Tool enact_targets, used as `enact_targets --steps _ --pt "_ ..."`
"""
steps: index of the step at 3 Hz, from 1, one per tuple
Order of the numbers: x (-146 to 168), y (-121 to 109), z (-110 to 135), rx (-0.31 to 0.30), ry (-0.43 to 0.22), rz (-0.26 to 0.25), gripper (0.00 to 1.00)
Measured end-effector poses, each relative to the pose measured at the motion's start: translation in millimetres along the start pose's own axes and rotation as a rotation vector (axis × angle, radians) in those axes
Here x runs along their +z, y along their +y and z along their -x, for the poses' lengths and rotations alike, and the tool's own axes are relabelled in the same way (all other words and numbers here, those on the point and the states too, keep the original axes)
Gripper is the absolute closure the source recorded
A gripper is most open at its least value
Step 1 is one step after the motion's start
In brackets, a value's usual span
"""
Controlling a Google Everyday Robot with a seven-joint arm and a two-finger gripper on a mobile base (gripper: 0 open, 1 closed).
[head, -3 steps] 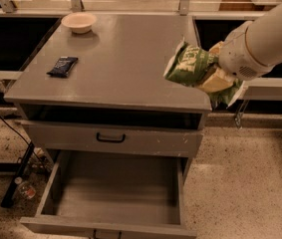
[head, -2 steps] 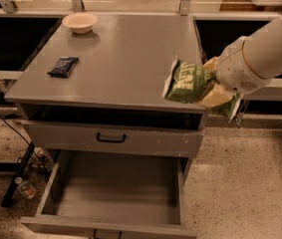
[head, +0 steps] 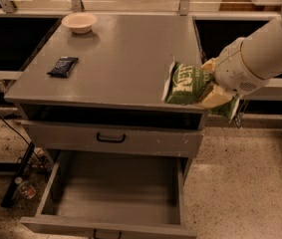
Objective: Place green jalapeno chip bag into middle drawer
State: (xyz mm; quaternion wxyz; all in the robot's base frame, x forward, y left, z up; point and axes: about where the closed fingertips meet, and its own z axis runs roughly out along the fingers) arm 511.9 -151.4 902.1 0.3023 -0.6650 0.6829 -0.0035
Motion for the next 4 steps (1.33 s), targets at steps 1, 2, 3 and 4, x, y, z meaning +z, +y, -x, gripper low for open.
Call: enact_targets --steps 1,2,3,4 --pt "25.1 34.5 9.8 0.005 -0.071 0.059 1.00" --pt "47.7 63.9 16.8 0.012 -0.118 0.111 1.00" --pt "76.2 88.9 14.0 0.045 -0.145 0.166 1.00" --pt "124.5 119.9 0.3 0.075 -0.098 0.260 1.00"
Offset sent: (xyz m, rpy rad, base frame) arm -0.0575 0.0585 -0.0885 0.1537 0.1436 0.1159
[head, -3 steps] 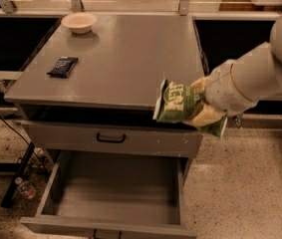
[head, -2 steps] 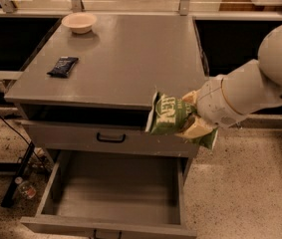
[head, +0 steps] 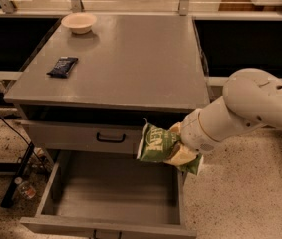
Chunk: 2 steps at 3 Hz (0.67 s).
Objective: Place green jalapeno chip bag into middle drawer
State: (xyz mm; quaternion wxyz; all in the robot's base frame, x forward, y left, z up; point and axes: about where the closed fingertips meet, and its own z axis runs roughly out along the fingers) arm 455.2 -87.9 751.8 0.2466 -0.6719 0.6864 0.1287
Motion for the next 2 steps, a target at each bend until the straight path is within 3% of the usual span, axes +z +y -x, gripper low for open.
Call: enact_targets --steps 1,2 --pt "0.0 0.0 0.0 0.000 0.000 0.000 1.00" --pt "24.3 7.5 -8.8 0.053 -0.019 0.019 1.00"
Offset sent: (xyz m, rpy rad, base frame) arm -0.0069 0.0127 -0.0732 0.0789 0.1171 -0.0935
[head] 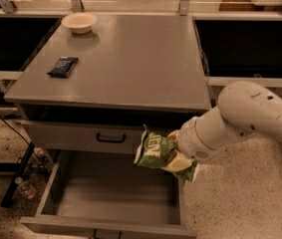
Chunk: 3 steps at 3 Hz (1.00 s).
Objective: Place green jalapeno chip bag into middle drawer
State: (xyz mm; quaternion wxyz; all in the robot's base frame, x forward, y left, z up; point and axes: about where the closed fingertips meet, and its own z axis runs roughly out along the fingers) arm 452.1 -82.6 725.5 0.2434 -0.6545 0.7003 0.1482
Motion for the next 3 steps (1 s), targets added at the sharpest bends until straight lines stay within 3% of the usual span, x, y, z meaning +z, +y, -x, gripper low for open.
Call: enact_targets --steps 2,3 --pt "63.1 10.4 -33.3 0.123 -0.044 0.054 1.00" --pt "63.3 10.5 -33.4 0.123 -0.044 0.054 1.00"
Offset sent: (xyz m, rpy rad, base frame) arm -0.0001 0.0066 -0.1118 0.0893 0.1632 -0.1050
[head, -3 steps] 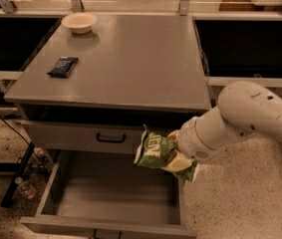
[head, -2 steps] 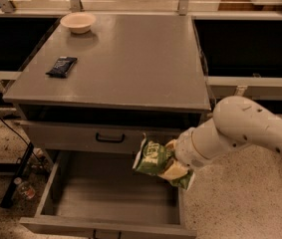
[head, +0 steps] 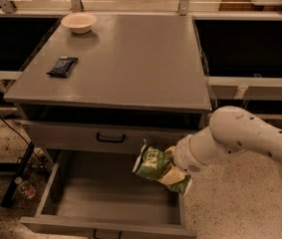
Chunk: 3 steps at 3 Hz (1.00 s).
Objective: Place green jalapeno chip bag into middle drawer
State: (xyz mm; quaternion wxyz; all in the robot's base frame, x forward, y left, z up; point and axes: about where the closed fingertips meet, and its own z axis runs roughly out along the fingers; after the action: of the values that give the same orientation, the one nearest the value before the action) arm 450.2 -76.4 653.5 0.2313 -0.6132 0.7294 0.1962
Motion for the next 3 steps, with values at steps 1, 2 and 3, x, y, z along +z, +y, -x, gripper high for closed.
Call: enact_targets --steps 1,2,3 --pt "16.5 2.8 -10.8 0.037 0.012 -0.007 1.00" --pt "38.1 5.9 -23.6 0.066 0.031 0.003 1.00" --pt "57.4 6.8 -33.7 0.085 0.048 0.016 1.00"
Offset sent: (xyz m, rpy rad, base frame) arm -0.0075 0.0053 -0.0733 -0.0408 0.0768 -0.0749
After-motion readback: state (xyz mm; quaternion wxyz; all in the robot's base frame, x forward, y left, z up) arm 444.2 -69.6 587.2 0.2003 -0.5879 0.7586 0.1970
